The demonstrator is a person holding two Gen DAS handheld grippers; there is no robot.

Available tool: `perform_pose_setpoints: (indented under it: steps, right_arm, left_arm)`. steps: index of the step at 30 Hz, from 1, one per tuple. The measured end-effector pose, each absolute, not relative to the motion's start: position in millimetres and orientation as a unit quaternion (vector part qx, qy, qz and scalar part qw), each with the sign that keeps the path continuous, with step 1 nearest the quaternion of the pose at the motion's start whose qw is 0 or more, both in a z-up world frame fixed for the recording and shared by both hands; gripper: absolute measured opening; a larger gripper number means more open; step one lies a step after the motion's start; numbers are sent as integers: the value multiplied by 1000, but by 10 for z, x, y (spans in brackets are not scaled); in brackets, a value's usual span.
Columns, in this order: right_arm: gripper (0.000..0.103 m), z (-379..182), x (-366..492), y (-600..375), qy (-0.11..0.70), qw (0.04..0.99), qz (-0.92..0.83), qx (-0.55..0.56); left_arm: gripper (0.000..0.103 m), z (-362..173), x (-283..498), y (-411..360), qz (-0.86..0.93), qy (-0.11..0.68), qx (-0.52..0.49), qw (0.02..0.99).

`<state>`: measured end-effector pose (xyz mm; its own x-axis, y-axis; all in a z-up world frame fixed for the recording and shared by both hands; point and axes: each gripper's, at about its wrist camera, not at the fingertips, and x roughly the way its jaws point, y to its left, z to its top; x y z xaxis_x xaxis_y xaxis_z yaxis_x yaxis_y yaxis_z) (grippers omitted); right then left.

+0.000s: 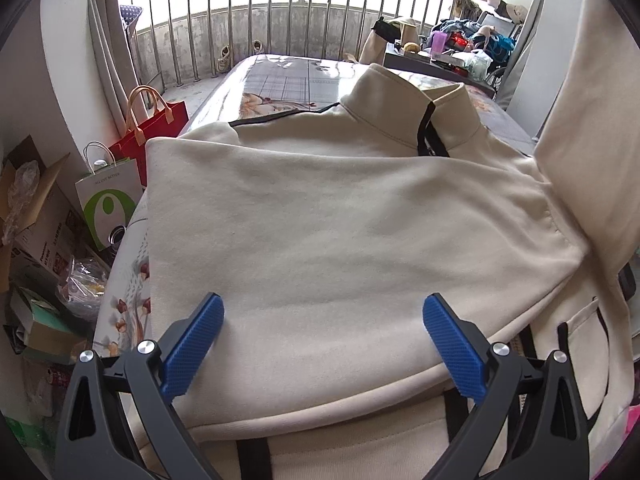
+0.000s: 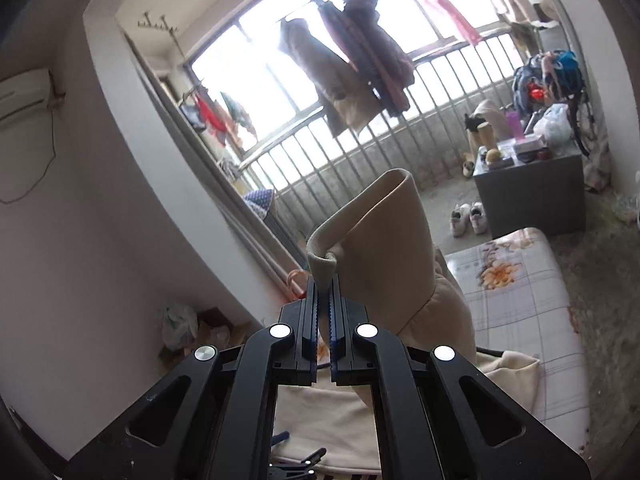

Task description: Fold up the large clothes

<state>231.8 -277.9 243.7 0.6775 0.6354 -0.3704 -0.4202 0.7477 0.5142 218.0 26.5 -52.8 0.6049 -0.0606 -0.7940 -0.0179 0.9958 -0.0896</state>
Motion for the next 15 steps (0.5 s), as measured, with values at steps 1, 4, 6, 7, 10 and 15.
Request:
perform_pose_setpoints:
  steps: [1,4,6,7,10,15]
  right_arm:
    - [3,2350,2354,-2626,285,889,303,189]
    - [3,1994,2411,-2089,331,865,335,170]
    - [3,1705,2378,-1706,369,845,358,151]
    - [7,1559,2371,-1529,386,836,364,141]
    - [45,1033,2381,-1069,456,795,386,110]
    - [55,619,2260,-1185,502,763,388,126]
  left_arm:
    - [98,-476,2136,286,-17,441,-46,896]
    - [98,-316,1959,397,-34,426,-48,903]
    - [98,-226,1821,499,-49,421,-59,904]
    - [98,-191,1752,546,-60,418,-66,904]
    - [97,-120,1560,689,-88,409,-89,904]
    - [90,-82,1441,846,-119,395,-137,901]
